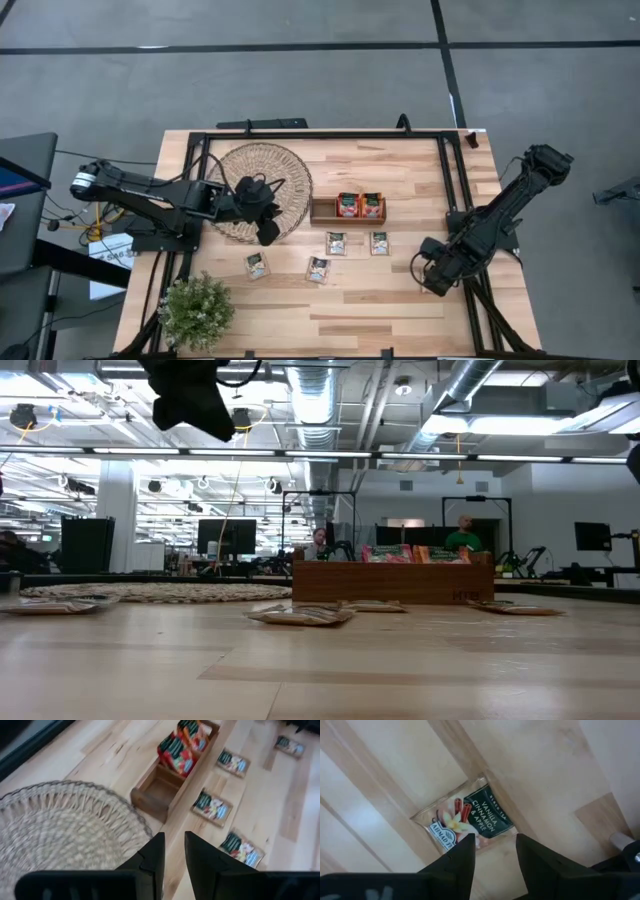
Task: Pick & Place Tea
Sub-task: Put the brown tea bag into the left section of the wooden organizer
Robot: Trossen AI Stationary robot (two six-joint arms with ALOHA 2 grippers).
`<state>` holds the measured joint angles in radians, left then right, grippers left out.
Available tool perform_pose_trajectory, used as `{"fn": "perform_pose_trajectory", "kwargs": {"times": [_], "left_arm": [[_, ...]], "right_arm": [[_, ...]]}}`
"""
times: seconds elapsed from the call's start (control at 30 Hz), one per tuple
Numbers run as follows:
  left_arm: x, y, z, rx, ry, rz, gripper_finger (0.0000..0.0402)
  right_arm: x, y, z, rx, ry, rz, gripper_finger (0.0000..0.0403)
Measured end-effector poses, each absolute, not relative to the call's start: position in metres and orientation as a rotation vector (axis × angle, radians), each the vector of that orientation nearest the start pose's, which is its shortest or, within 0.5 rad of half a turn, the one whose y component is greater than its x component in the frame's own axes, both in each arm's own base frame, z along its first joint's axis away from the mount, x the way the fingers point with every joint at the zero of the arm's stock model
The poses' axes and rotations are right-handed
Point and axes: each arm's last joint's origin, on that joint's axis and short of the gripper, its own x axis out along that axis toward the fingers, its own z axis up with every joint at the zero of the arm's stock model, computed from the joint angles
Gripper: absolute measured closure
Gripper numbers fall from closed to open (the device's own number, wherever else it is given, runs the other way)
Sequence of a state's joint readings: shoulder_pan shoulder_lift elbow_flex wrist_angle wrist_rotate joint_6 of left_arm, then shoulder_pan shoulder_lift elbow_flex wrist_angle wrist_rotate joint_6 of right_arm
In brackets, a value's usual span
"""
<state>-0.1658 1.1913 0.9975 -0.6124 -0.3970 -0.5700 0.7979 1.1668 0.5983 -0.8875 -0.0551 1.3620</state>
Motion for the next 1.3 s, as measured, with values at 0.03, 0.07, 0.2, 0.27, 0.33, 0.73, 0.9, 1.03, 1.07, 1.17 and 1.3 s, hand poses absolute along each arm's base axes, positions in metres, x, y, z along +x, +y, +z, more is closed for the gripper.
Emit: {"fn": "perform_pose_trajectory", "kwargs": {"times": [0.03,0.07,0.2,0.27,0.33,0.73,0.9,1.03,1.07,1.17,1.3], "left_arm": [[0.240,-0.029,0.292,-0.316,0.681,0.428,0.0337],[0.241,-0.029,0.290,-0.312,0.690,0.430,0.0337],[0.247,-0.030,0.282,-0.299,0.725,0.438,0.0337],[0.249,-0.030,0.279,-0.292,0.743,0.442,0.0337],[0.251,-0.031,0.276,-0.289,0.752,0.444,0.0337],[0.251,-0.030,0.276,-0.285,0.755,0.448,0.0337],[0.251,-0.030,0.276,-0.286,0.755,0.448,0.0337],[0.251,-0.030,0.276,-0.286,0.755,0.448,0.0337],[0.251,-0.030,0.276,-0.286,0.754,0.448,0.0337],[0.251,-0.030,0.276,-0.286,0.754,0.448,0.0337],[0.251,-0.030,0.276,-0.286,0.754,0.448,0.0337]], "right_arm": [[0.115,0.120,0.169,0.542,1.517,-0.340,0.0268],[0.116,0.119,0.169,0.546,1.516,-0.344,0.0266],[0.117,0.118,0.167,0.572,1.534,-0.339,0.0261],[0.116,0.118,0.161,0.598,1.550,-0.320,0.0261],[0.115,0.118,0.156,0.633,1.546,-0.319,0.0261],[0.111,0.109,0.135,0.721,1.540,-0.405,0.0257],[0.111,0.105,0.132,0.743,1.544,-0.430,0.0261],[0.111,0.103,0.131,0.749,1.545,-0.441,0.0273],[0.112,0.103,0.131,0.751,1.546,-0.443,0.0279],[0.111,0.102,0.131,0.751,1.548,-0.454,0.0305],[0.110,0.102,0.130,0.745,1.551,-0.463,0.0353]]}}
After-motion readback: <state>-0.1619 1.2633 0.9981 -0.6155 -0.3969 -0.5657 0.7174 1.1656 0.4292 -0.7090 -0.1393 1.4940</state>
